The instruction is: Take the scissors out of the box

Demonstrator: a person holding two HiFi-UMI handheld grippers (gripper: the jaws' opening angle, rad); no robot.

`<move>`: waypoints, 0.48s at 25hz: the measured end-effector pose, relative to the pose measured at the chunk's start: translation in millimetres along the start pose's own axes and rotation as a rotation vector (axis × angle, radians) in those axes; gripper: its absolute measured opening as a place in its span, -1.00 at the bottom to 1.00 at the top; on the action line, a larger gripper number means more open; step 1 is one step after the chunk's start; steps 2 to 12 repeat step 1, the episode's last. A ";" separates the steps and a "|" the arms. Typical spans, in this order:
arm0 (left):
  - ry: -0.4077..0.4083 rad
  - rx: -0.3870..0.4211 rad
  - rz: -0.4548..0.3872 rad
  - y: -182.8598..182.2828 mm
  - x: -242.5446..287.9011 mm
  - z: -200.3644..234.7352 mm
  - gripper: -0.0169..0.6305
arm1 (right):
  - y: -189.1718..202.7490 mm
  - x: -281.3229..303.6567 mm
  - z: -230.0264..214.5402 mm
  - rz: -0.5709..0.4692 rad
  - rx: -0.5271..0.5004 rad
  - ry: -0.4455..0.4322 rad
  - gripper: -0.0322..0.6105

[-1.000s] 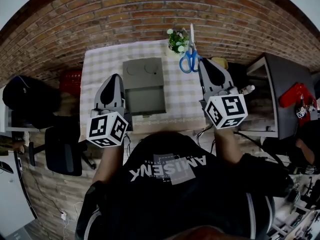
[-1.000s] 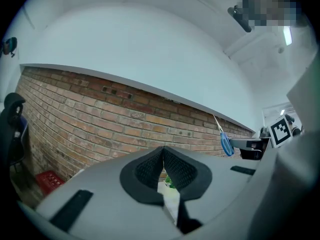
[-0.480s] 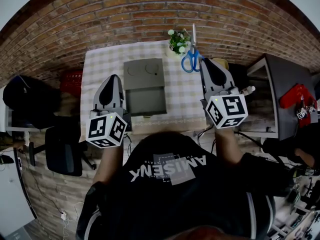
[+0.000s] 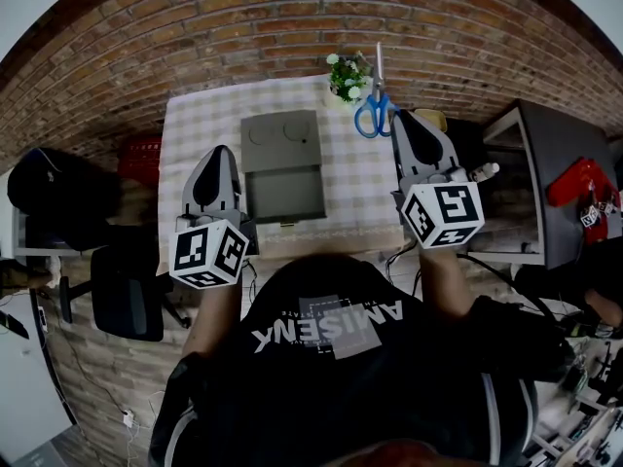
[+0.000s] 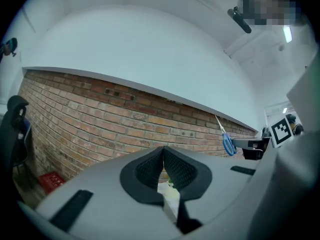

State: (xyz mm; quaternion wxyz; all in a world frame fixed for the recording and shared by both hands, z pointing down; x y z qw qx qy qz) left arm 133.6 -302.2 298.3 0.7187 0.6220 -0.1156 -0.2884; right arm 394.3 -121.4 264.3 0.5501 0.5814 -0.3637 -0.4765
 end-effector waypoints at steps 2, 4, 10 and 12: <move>0.000 0.000 -0.001 0.5 -0.6 -0.9 -0.91 | 0.2 -0.9 -0.7 -0.001 -0.001 0.002 -0.72; 0.000 0.000 -0.001 0.5 -0.6 -0.9 -0.91 | 0.2 -0.9 -0.7 -0.001 -0.001 0.002 -0.72; 0.000 0.000 -0.001 0.5 -0.6 -0.9 -0.91 | 0.2 -0.9 -0.7 -0.001 -0.001 0.002 -0.72; 0.000 0.000 -0.001 0.5 -0.6 -0.9 -0.91 | 0.2 -0.9 -0.7 -0.001 -0.001 0.002 -0.72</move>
Point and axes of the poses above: the fingertips, and each gripper's own axes: x forward along the fingers, z to its left, y out of its underside, the point moved 6 cm from there along -x, backward along the fingers, and after that the axes turned 12 degrees about -z, right-handed, at the moved point
